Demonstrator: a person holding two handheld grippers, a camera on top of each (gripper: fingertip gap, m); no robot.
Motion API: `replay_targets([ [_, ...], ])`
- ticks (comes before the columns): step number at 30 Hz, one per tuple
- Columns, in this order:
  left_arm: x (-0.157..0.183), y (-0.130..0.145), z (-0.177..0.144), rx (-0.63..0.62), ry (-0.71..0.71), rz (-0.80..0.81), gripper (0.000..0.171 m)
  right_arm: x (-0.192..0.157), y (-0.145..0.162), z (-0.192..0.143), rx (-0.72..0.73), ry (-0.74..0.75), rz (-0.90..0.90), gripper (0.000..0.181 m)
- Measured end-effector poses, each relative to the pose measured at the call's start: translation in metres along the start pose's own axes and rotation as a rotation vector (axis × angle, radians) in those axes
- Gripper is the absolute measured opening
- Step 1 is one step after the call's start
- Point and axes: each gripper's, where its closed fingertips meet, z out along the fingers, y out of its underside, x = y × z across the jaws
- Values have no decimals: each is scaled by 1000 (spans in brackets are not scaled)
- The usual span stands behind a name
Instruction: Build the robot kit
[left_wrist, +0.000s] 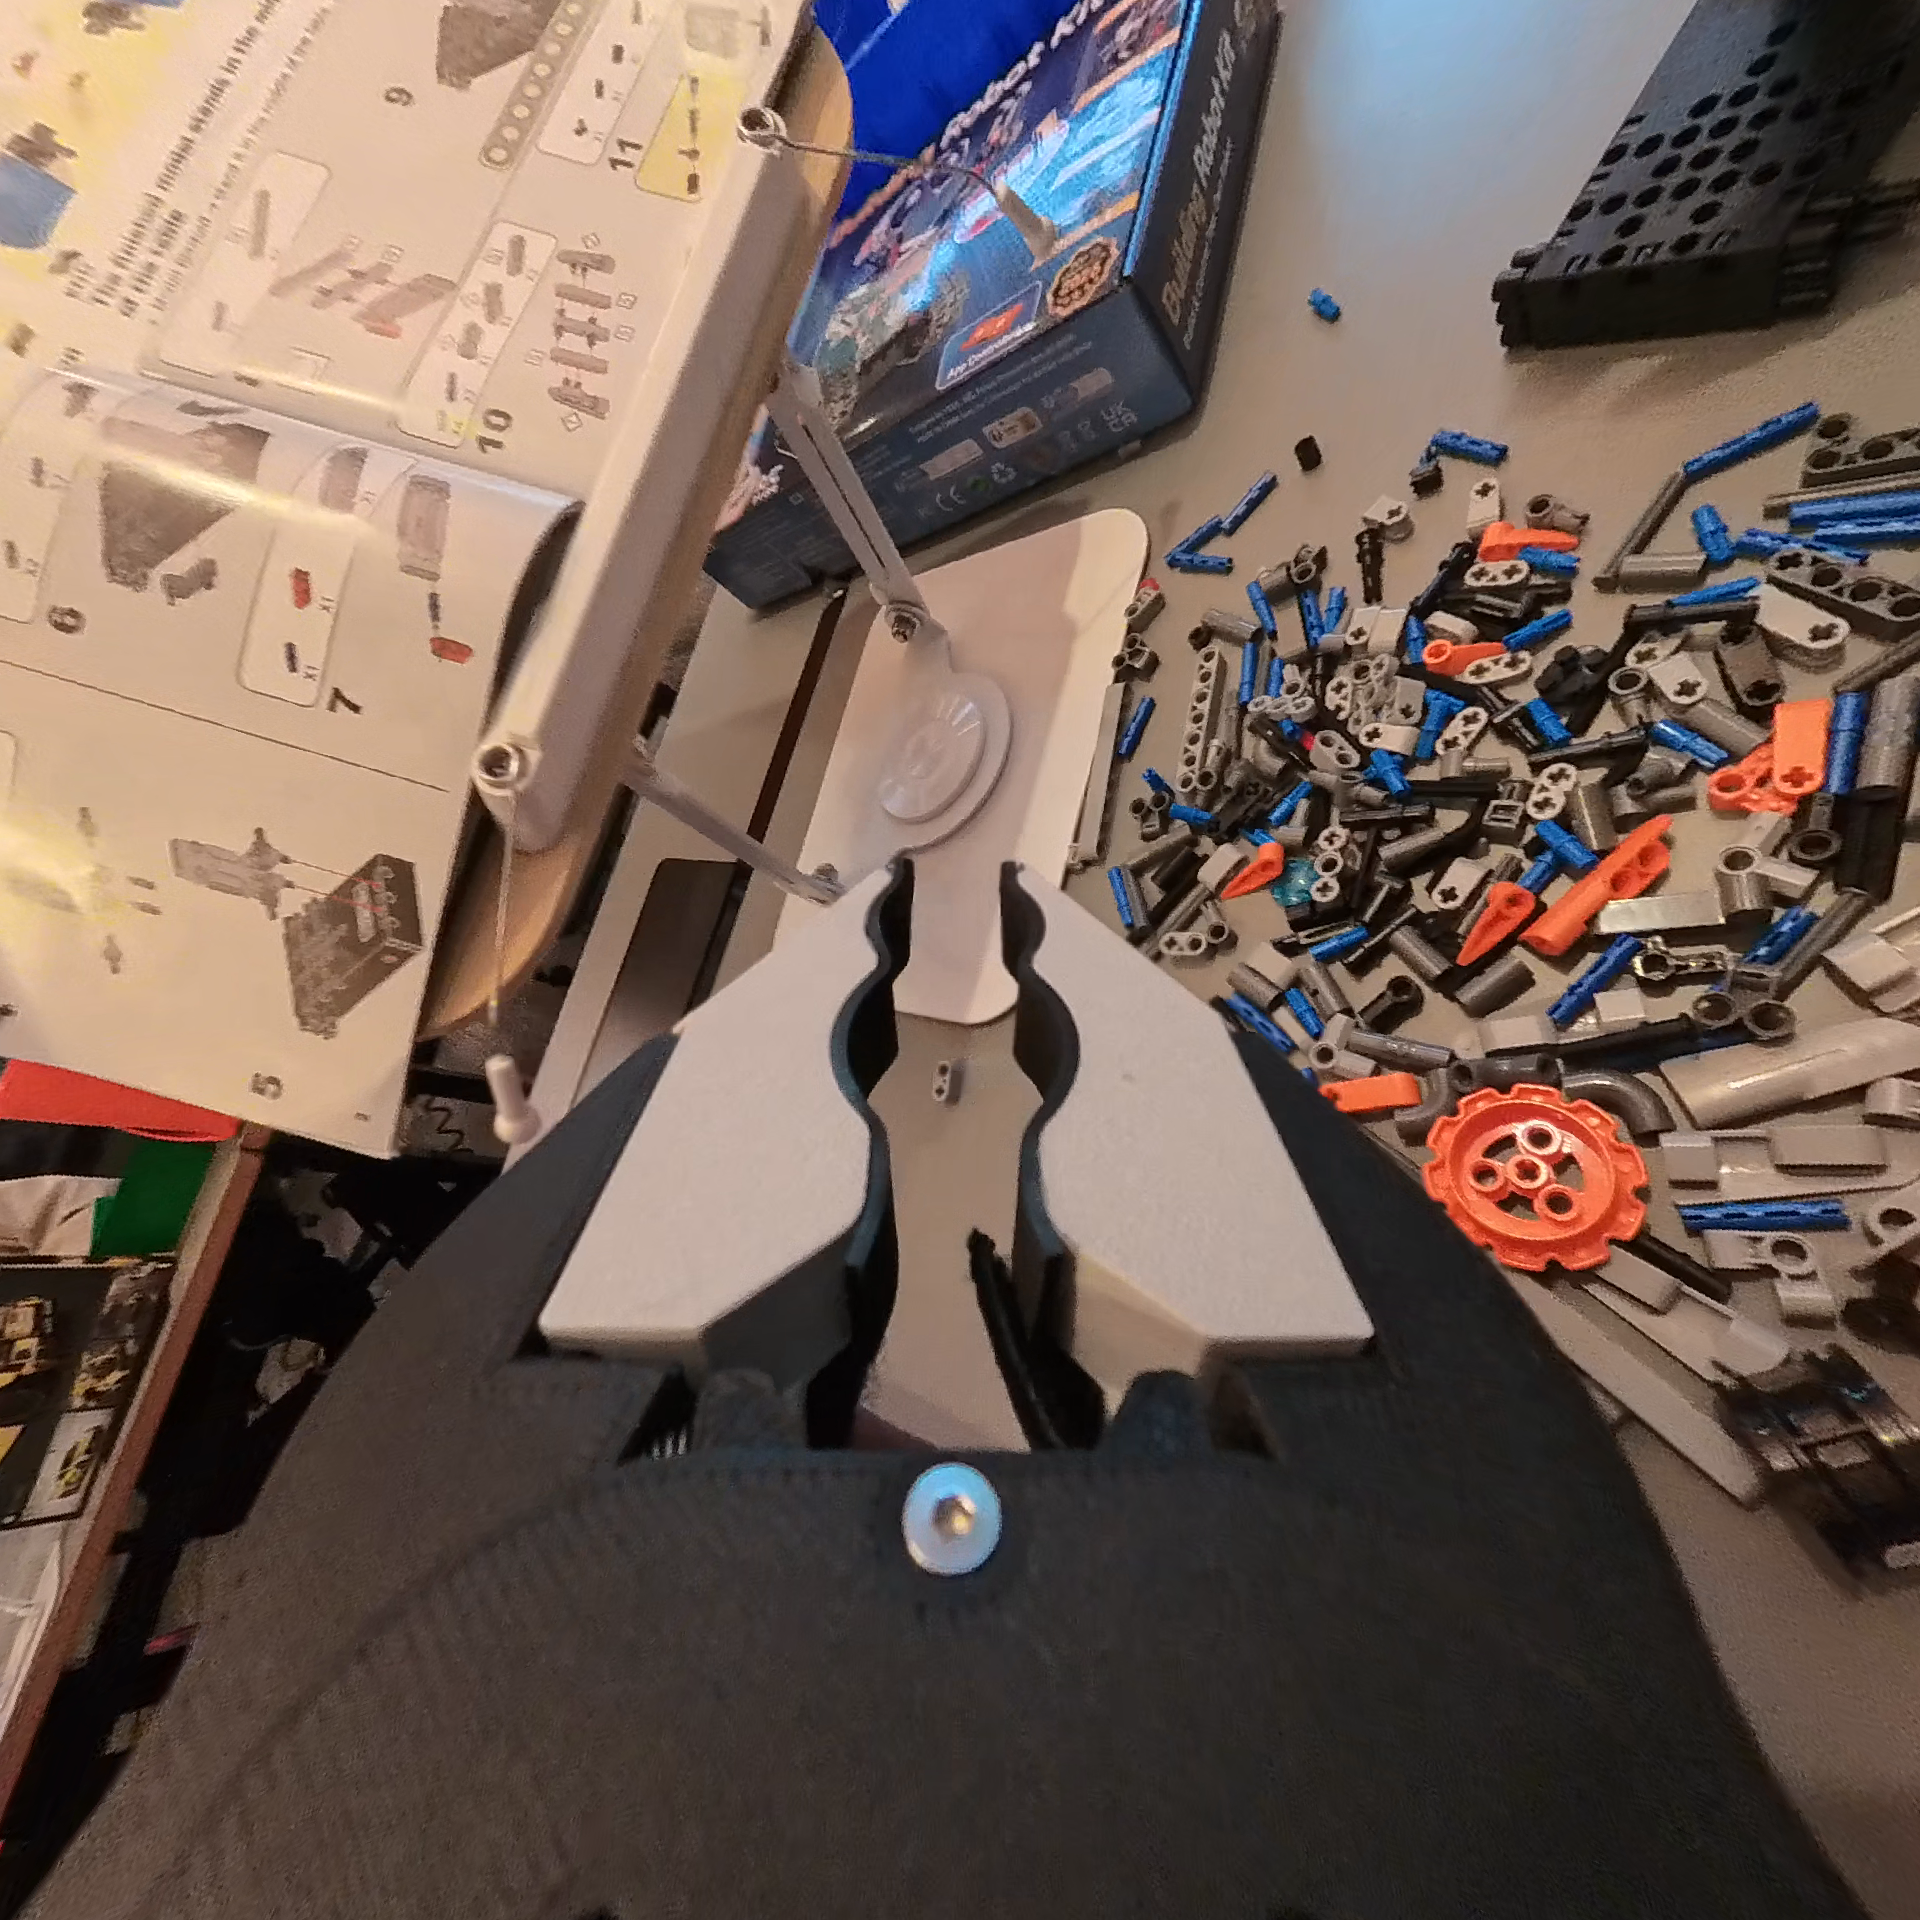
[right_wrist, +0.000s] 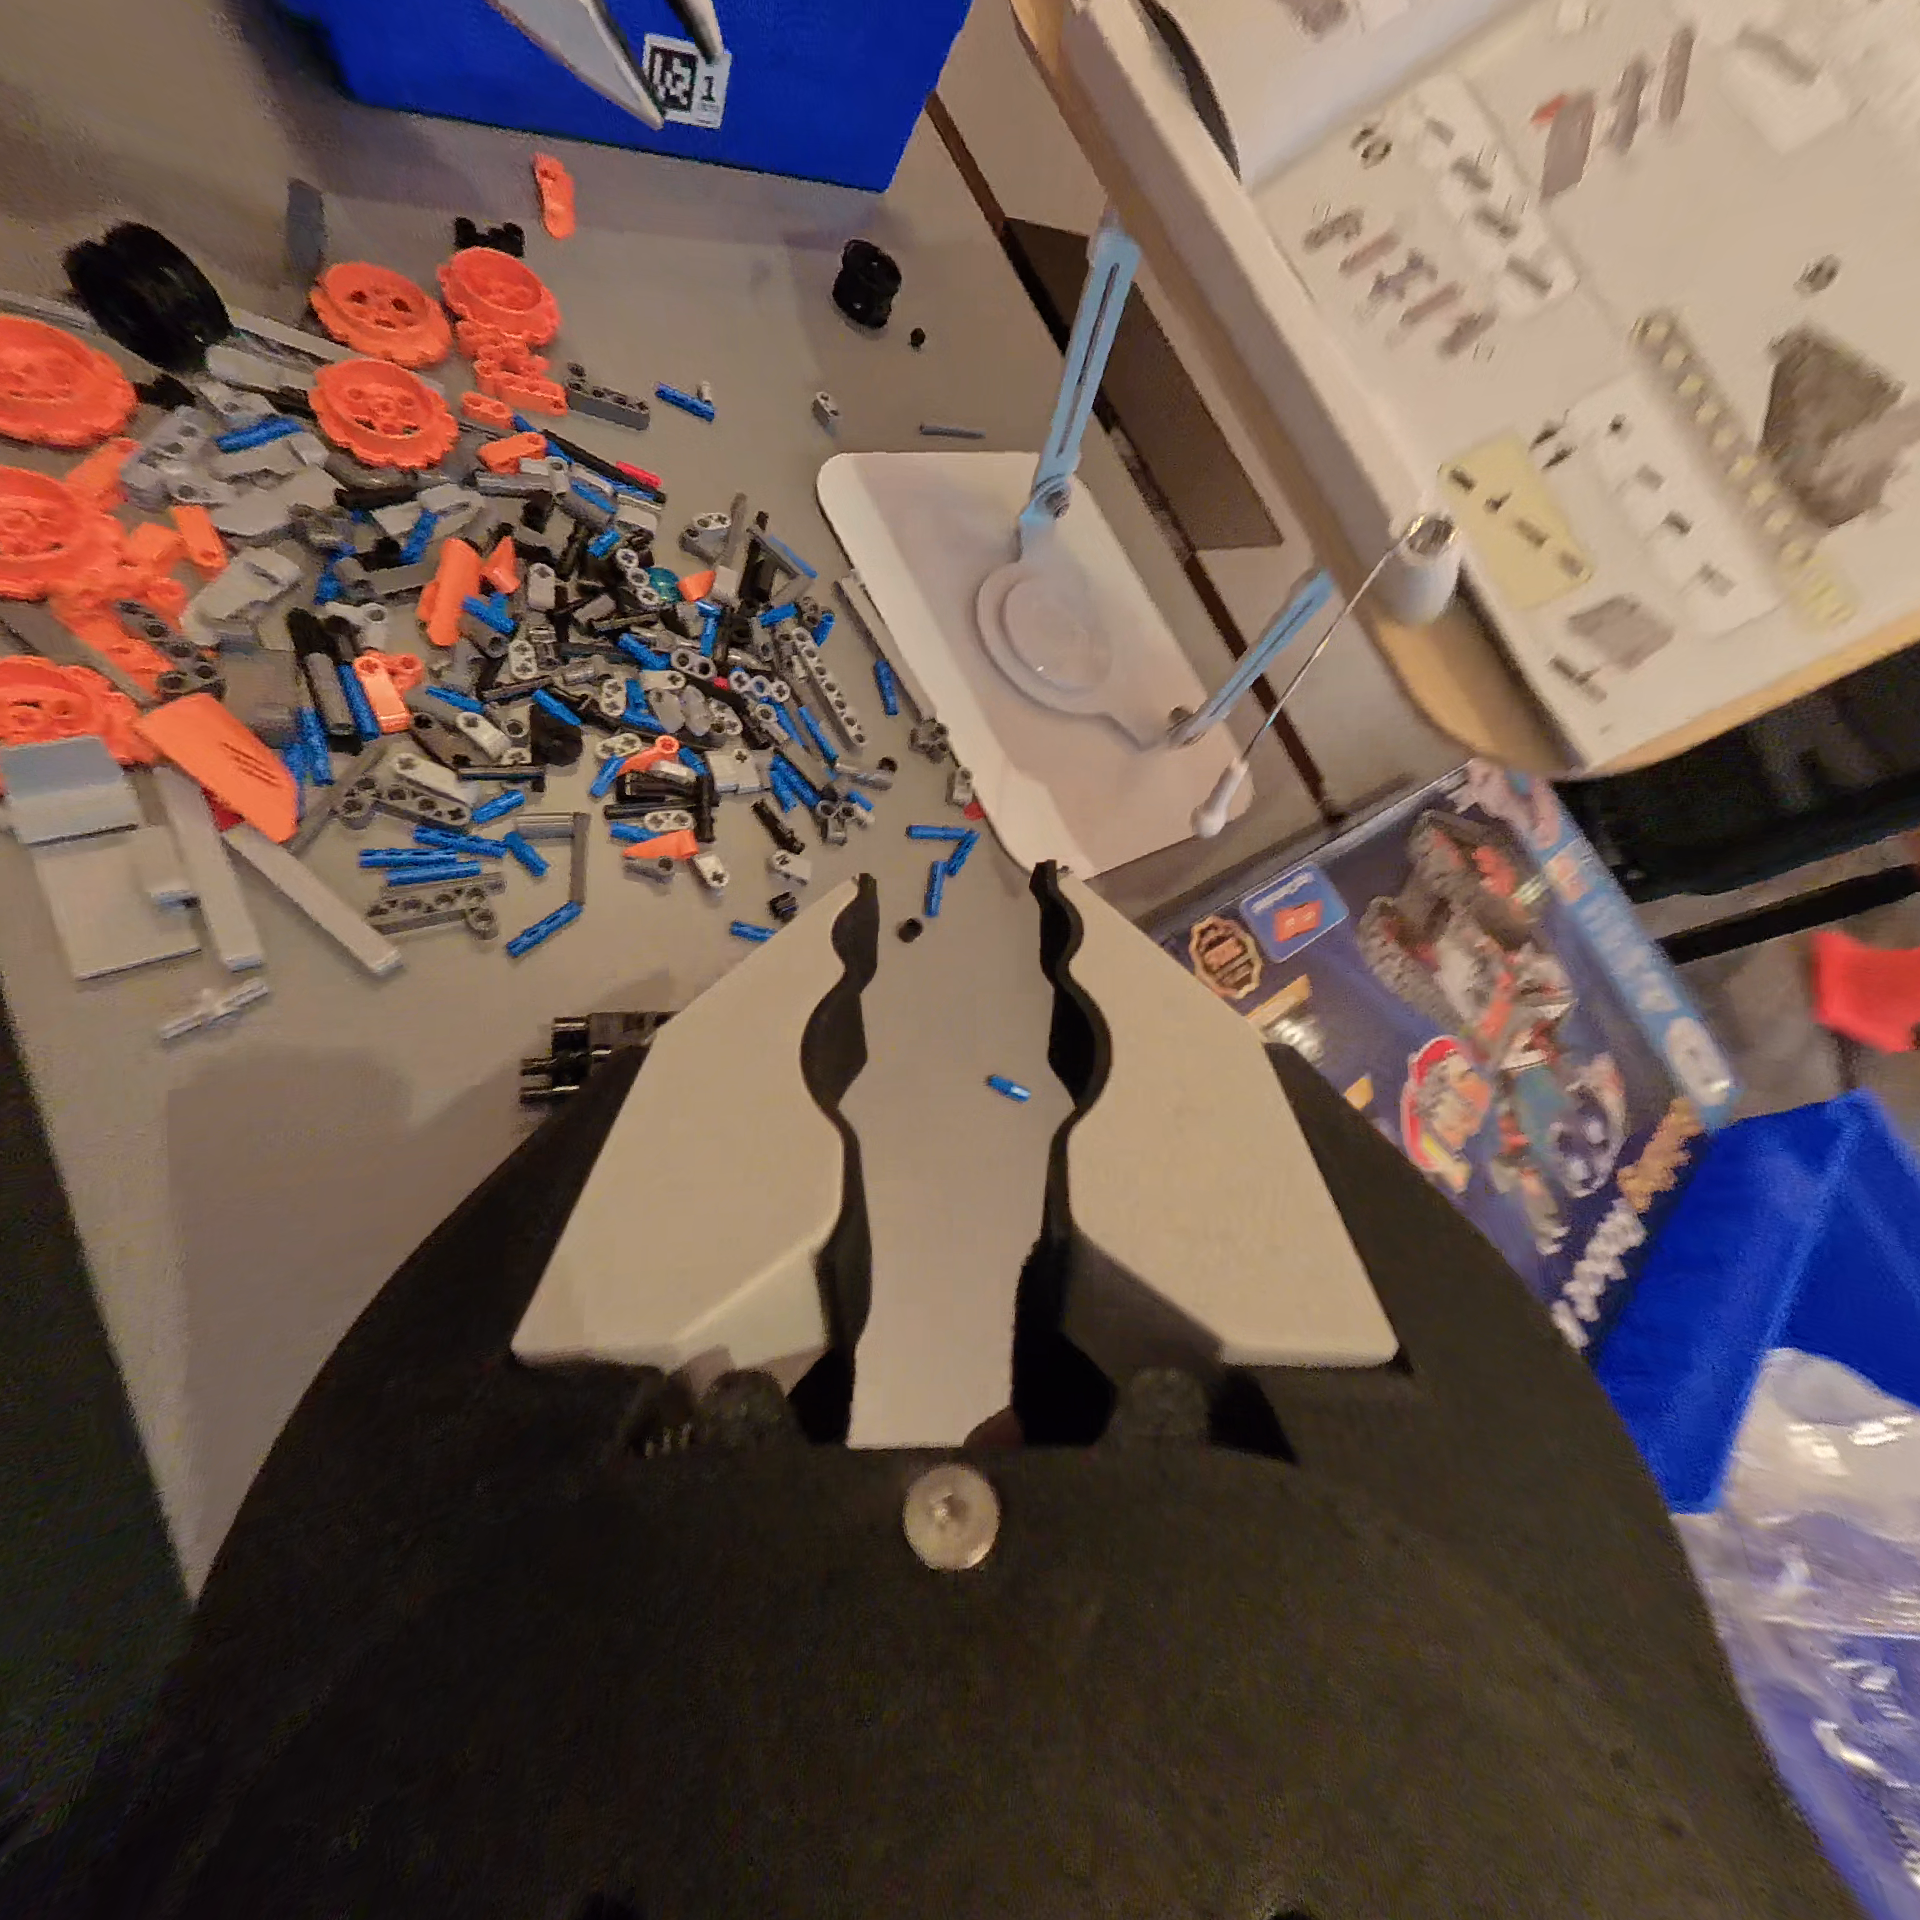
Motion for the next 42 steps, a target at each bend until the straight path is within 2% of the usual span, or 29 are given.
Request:
replay_targets([
  [3, 2, 5, 4, 13, 2, -45, 15, 2, 9, -1, 4, -17, 60, 34],
  [7, 5, 6, 11, 77, 48, -167, 16, -7, -4, 10, 18, -63, 72, 34],
  [12, 19, 8, 25, 50, 66, -151, 16, -7, -1, 36, -50, -71, 13, 34],
  [17, 37, 9, 38, 8, 87, -107, 16, 3, 3, 45, 27, -51, 82, 33],
  [20, 30, 21, 46, -58, 64, -190, 18, 7, 20, 51, 22, -47, 128, 31],
  [24, 40, 20, 47, -37, 114, -197, 18, 12, 34, 54, -11, -12, 114, 30],
  [34, 50, 25, 54, -61, 147, -193, 16, 33, 35, 42, 106, 31, 220, 25],
  [42, 58, 25, 56, -62, 185, -215, 17, 35, 45, 44, 80, 38, 222, 25],
])
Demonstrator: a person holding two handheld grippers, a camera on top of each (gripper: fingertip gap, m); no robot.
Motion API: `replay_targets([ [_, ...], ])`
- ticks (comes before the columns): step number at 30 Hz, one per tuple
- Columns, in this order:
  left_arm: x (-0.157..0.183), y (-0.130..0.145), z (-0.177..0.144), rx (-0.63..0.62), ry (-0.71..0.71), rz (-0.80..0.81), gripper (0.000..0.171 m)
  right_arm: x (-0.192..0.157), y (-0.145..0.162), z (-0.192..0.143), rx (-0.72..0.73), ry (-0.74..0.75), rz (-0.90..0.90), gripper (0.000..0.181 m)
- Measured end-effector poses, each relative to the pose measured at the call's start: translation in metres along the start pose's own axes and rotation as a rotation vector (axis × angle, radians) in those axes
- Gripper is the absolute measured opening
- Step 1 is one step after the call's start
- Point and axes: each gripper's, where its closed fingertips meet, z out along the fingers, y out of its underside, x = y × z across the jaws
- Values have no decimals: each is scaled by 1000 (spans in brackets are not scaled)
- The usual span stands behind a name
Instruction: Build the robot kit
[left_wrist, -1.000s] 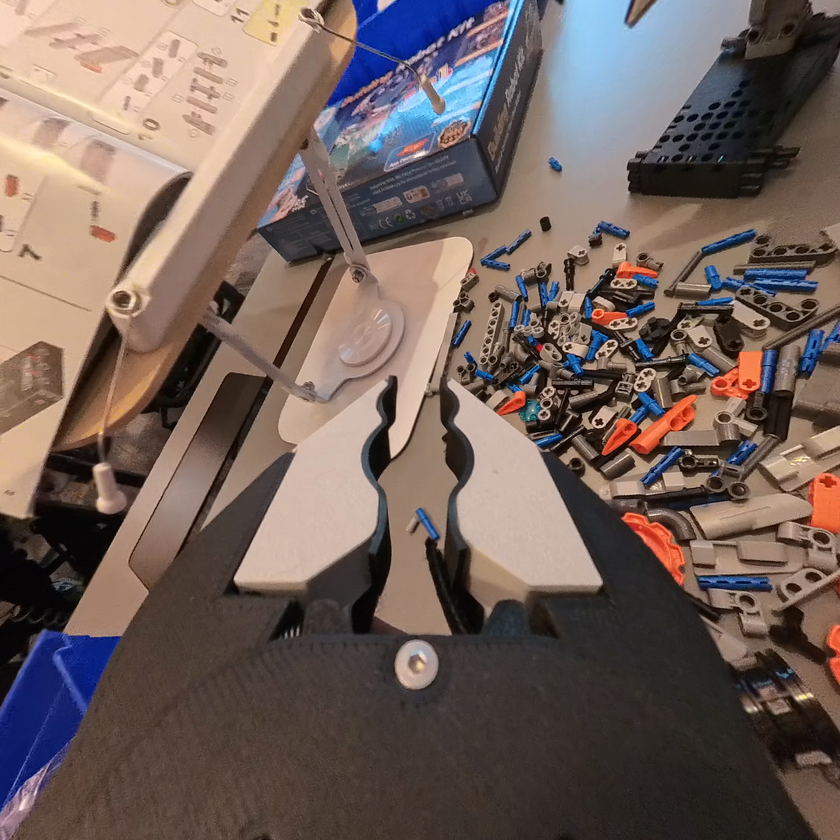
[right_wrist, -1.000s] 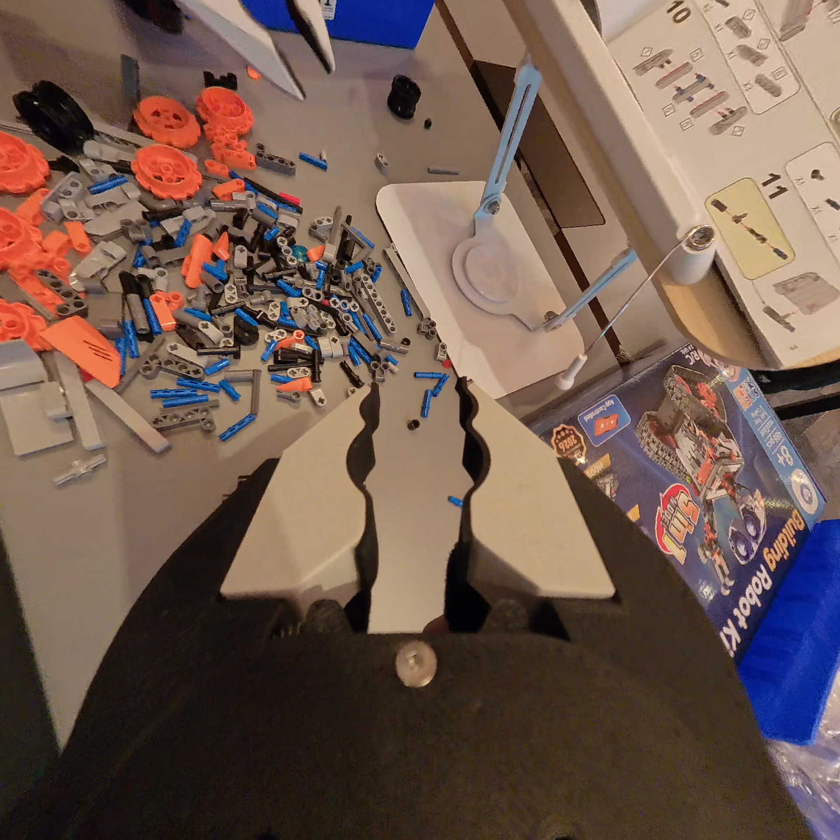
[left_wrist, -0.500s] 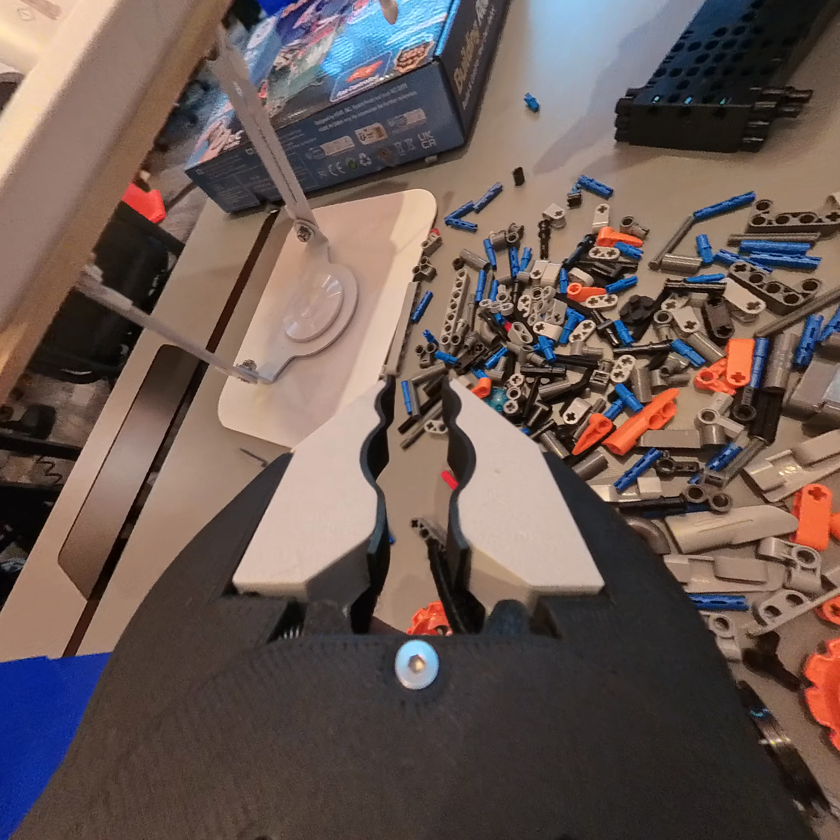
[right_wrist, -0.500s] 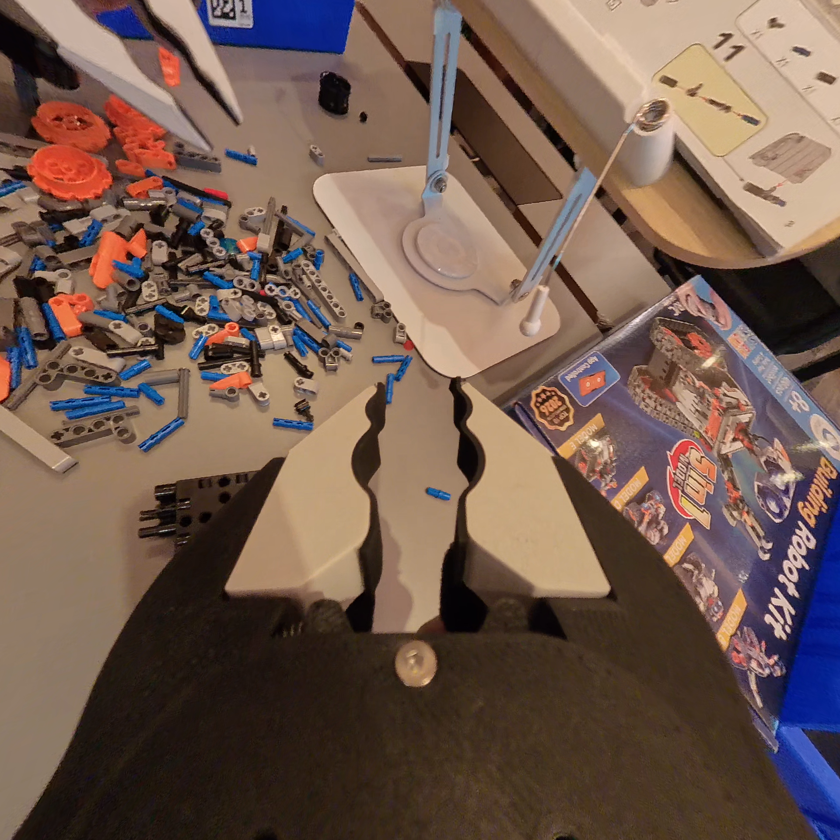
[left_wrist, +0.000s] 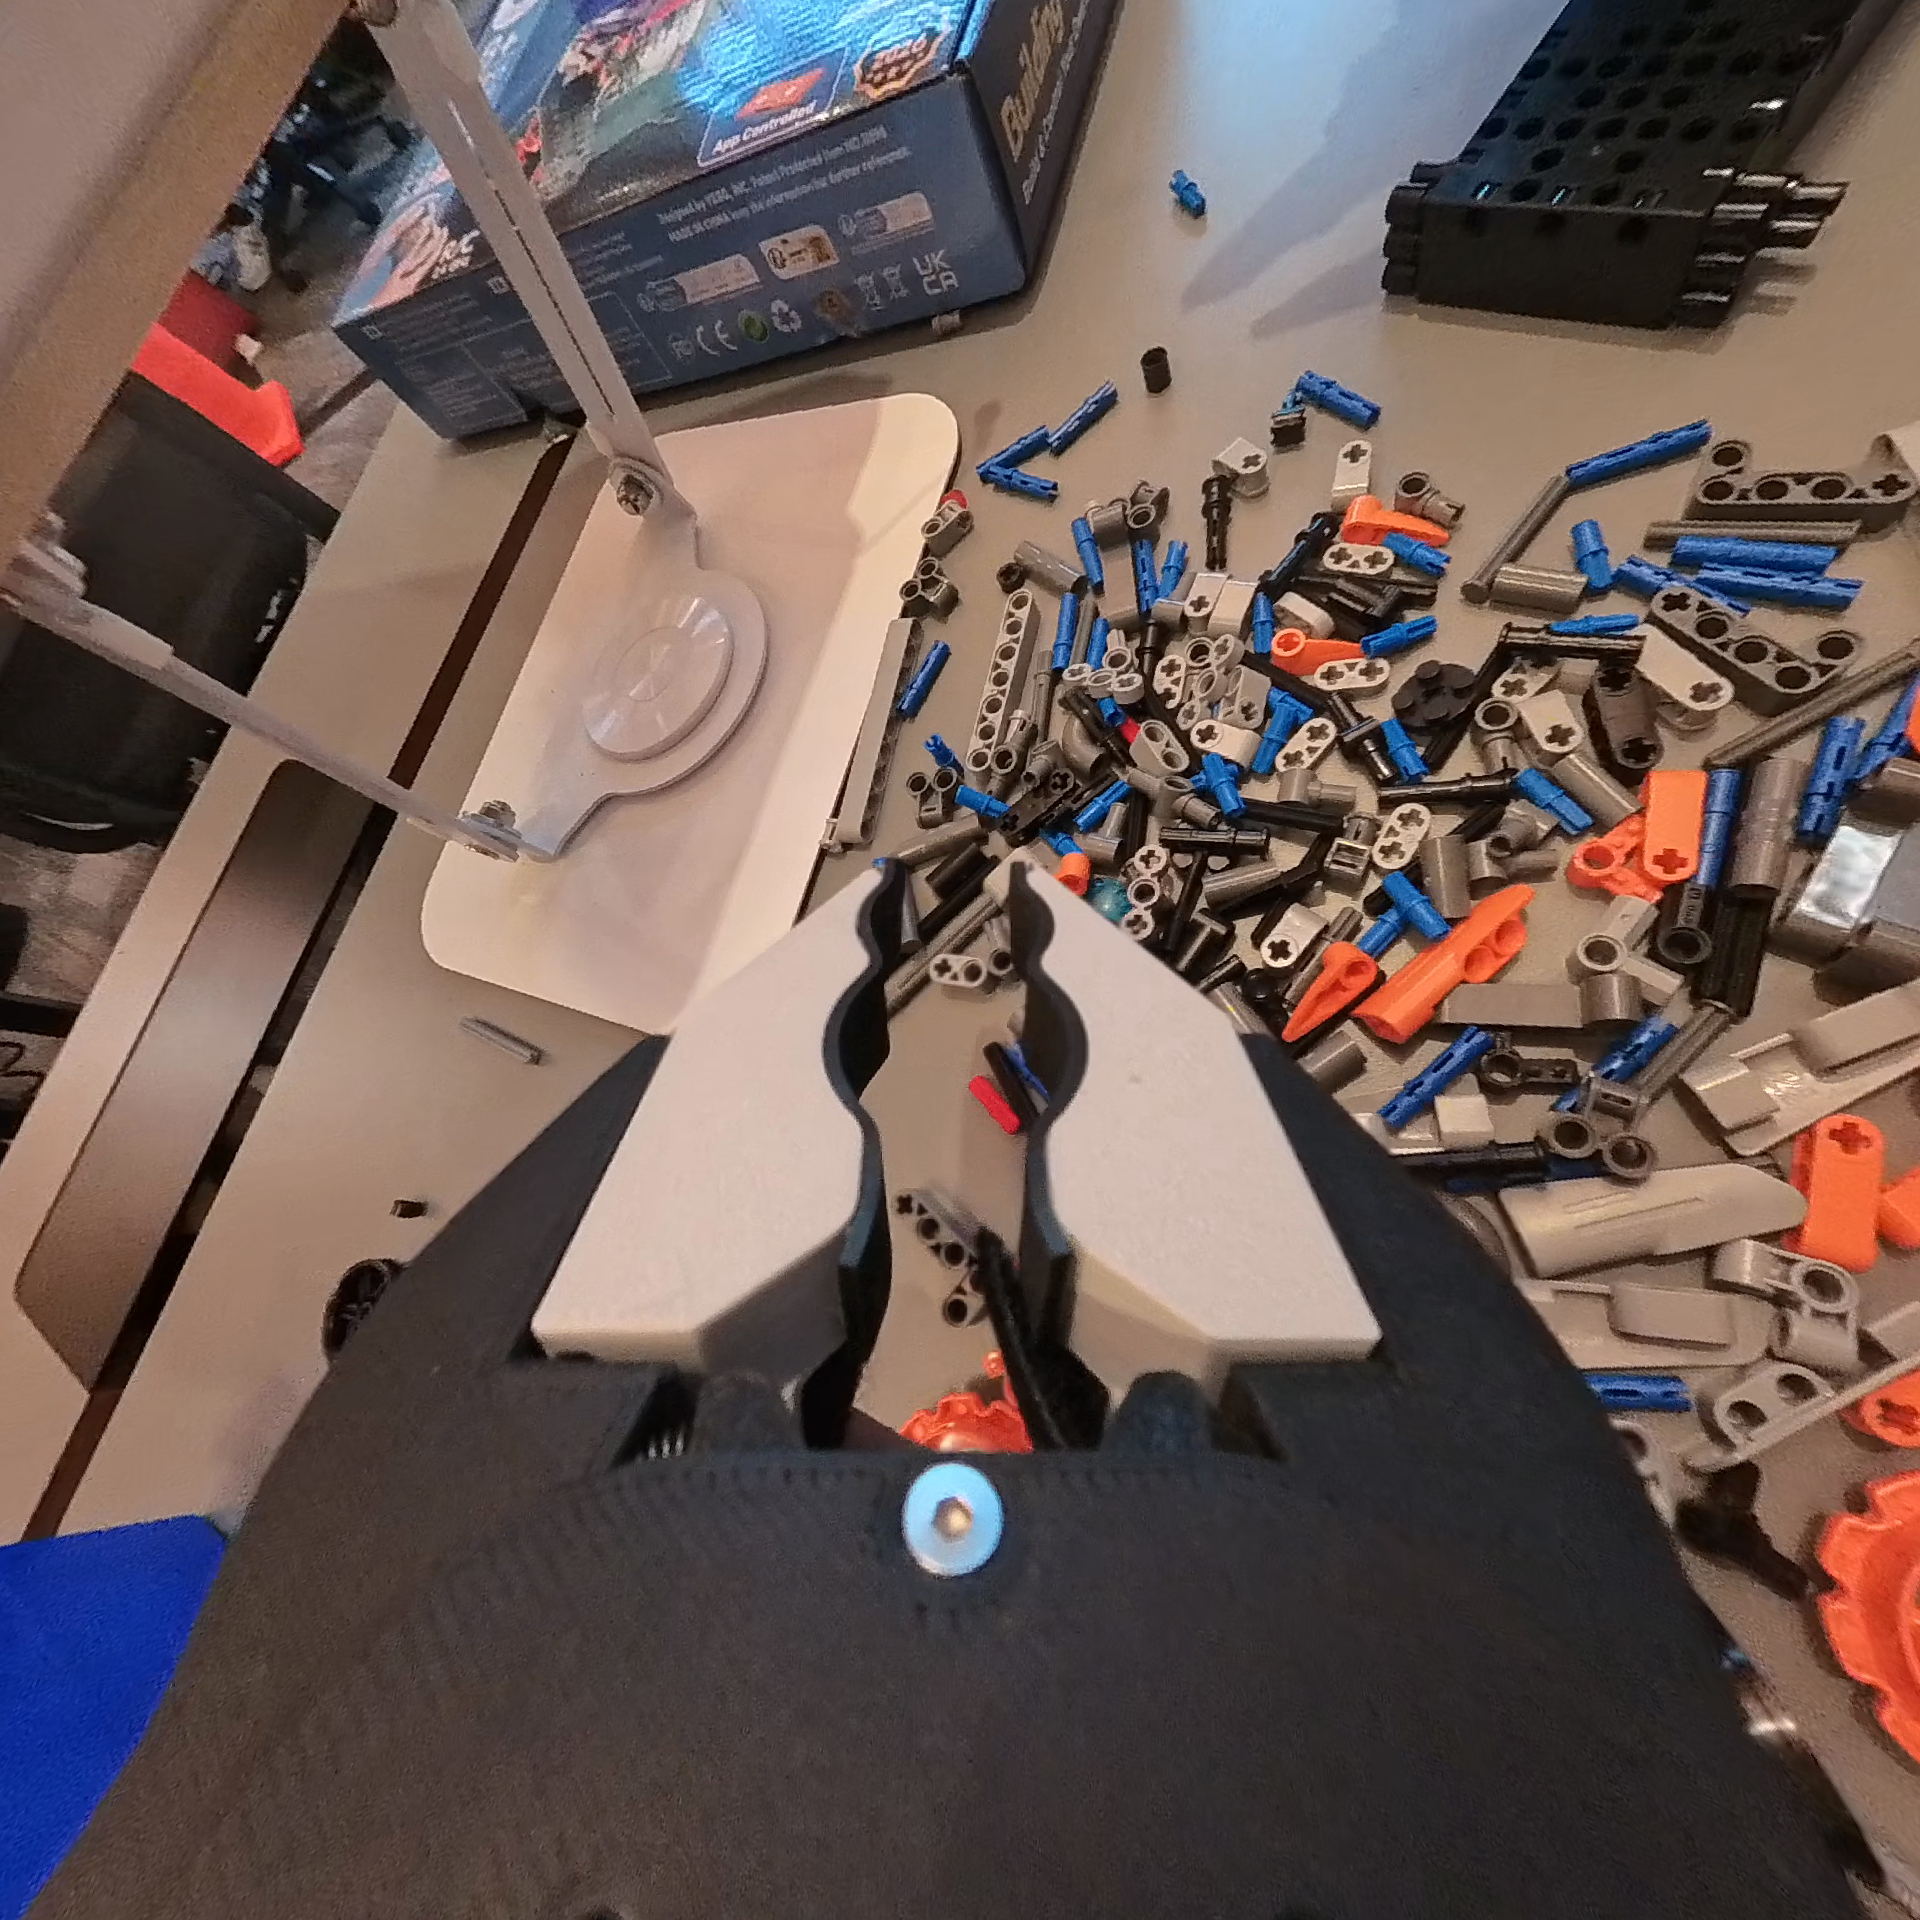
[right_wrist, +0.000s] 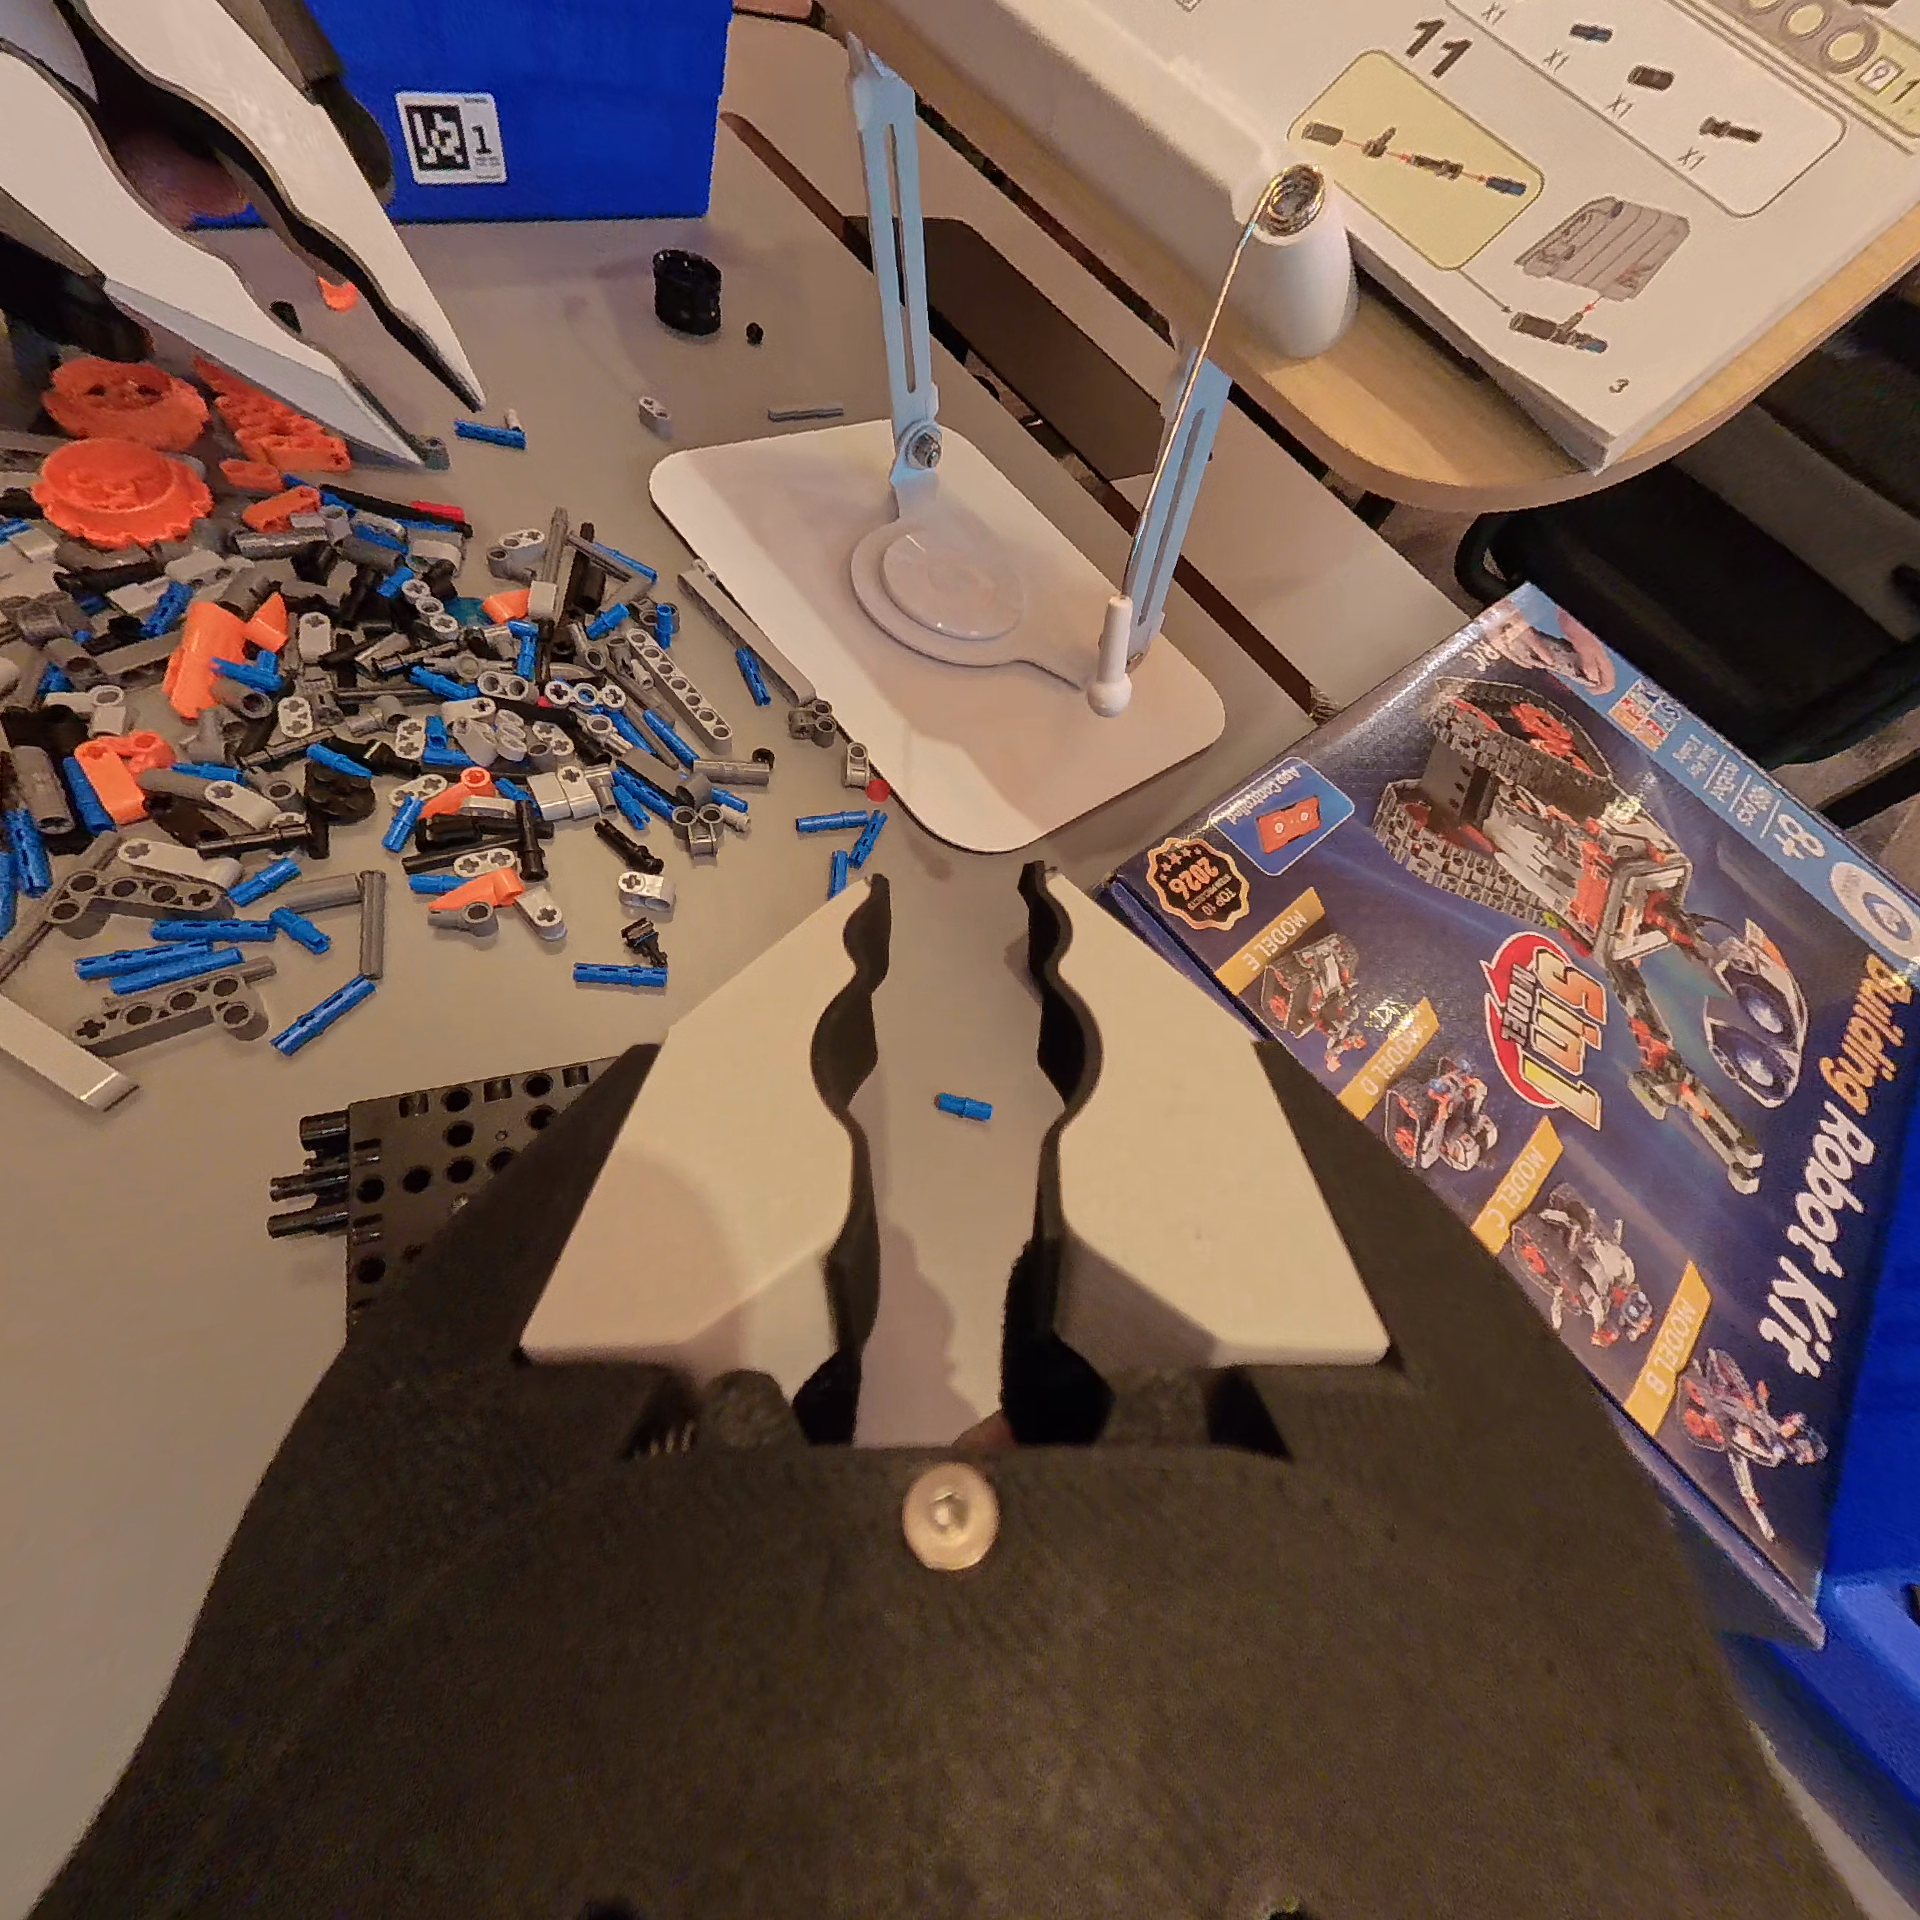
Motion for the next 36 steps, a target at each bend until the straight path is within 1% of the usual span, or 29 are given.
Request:
replay_targets([
  [6, 1, 0, 1, 0, 8, -6, 17, -2, 1, -1, 2, -26, 5, 26],
  [14, -5, 4, -3, -18, -4, -35, 17, -11, 5, 0, -17, -82, 3, 28],
  [16, -7, -1, -9, 6, -4, -35, 15, -12, 7, 2, -30, -80, -6, 28],
  [18, -9, -11, -19, 56, 9, -54, 12, -14, 6, 1, -27, -86, -17, 25],
  [19, -13, -16, -24, 78, -8, -61, 9, -15, 7, 0, -33, -94, -19, 26],
  [22, -19, -24, -34, 113, -37, -61, 7, -30, 13, -6, -76, -183, -30, 32],
  [24, -19, -24, -35, 113, -32, -62, 11, -47, 21, -13, -132, -274, -51, 42],
  [27, -17, -22, -33, 92, -31, -47, 13, -58, 26, -27, -188, -320, -41, 56],
  [29, -17, -21, -33, 86, -33, -43, 14, -67, 18, -36, -155, -350, -32, 61],
  [30, -16, -22, -32, 90, -29, -46, 14, -71, 14, -39, -133, -363, -17, 61],
  [32, -17, -21, -32, 87, -27, -49, 15, -70, 10, -42, -111, -349, 10, 62],
  [34, -17, -21, -32, 88, -24, -54, 16, -60, 4, -47, -89, -284, 50, 61],
  [36, -20, -19, -33, 84, -31, -61, 16, -67, -4, -60, -75, -297, 67, 64],
])
